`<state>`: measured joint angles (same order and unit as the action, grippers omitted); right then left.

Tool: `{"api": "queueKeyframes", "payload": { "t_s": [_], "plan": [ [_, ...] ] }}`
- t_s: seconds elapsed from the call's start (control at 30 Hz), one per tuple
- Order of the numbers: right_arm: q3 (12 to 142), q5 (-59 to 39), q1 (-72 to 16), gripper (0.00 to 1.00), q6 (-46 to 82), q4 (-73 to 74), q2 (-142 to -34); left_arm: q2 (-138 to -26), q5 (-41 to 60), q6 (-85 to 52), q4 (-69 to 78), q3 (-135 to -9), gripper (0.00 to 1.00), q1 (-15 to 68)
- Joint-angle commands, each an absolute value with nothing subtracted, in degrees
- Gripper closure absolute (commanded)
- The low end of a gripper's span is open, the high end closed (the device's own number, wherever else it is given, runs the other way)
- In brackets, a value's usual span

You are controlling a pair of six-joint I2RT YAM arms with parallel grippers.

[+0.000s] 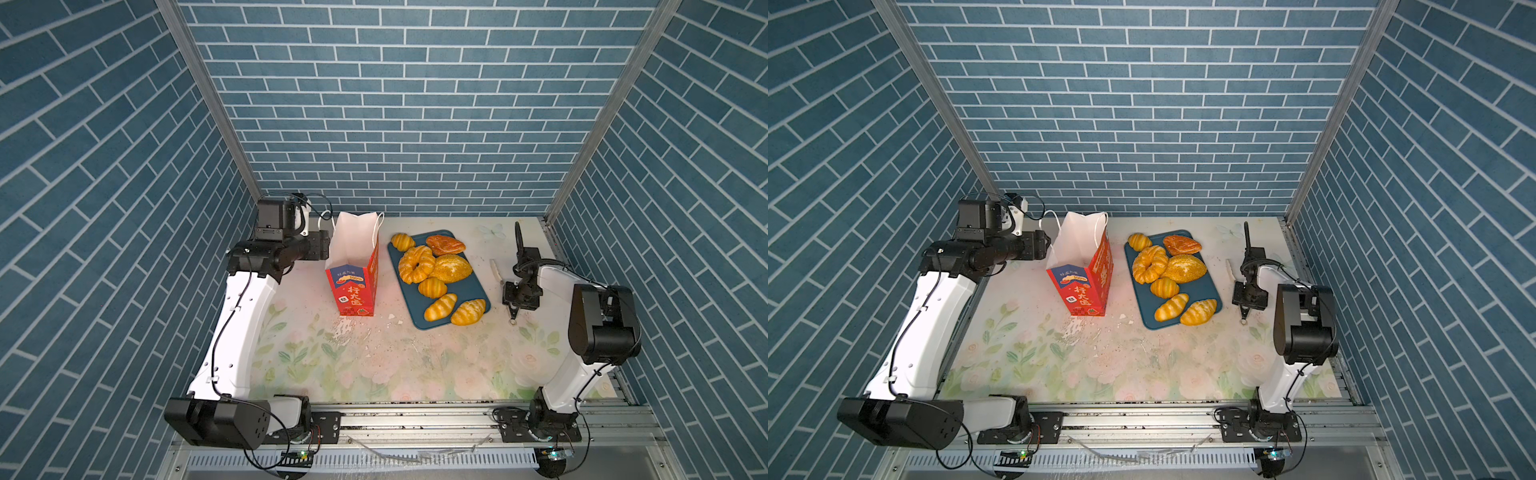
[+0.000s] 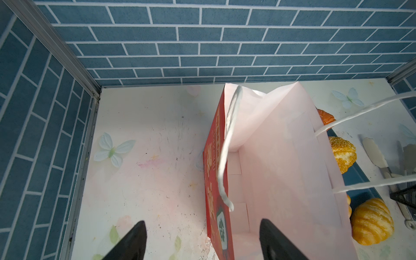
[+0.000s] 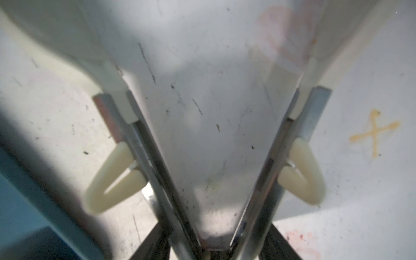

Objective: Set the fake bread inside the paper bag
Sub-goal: 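Close the right gripper on the tongs' handle, then lift the tongs with the right gripper and swing them toward the tray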

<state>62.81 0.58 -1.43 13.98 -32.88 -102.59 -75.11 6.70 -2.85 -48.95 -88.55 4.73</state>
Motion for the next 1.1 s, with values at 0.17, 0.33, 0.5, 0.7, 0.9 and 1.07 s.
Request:
{"api": "queueKeyframes", "payload": {
  "t_s": [0.17, 0.33, 0.5, 0.7, 0.9, 1.07],
  "plan": [
    [63.82, 0.70, -1.23, 0.49, 10.92, -35.42, -100.60, -74.27, 6.66, -2.91, -48.16, -88.11, 0.20, 4.37],
    [64.01, 1.18, -1.23, 0.52, 10.59, -35.74, -97.79, -74.13, 6.61, -3.00, -48.16, -88.11, 0.20, 4.39],
    [64.57, 1.70, -1.33, 0.52, 9.63, -36.29, -93.14, -73.88, 6.50, -2.99, -48.00, -88.05, 0.20, 4.39],
    [66.18, 2.46, -1.40, 0.52, 8.39, -38.19, -88.57, -74.17, 6.63, -3.16, -47.60, -87.90, 0.20, 4.35],
    [66.30, 2.43, -1.48, 0.52, 7.66, -38.84, -86.51, -74.27, 6.77, -3.33, -47.31, -87.97, 0.20, 4.39],
    [66.25, 2.94, -1.83, 0.53, 6.99, -39.41, -85.38, -74.16, 6.58, -3.36, -47.43, -88.09, 0.20, 4.39]
  ]
}}
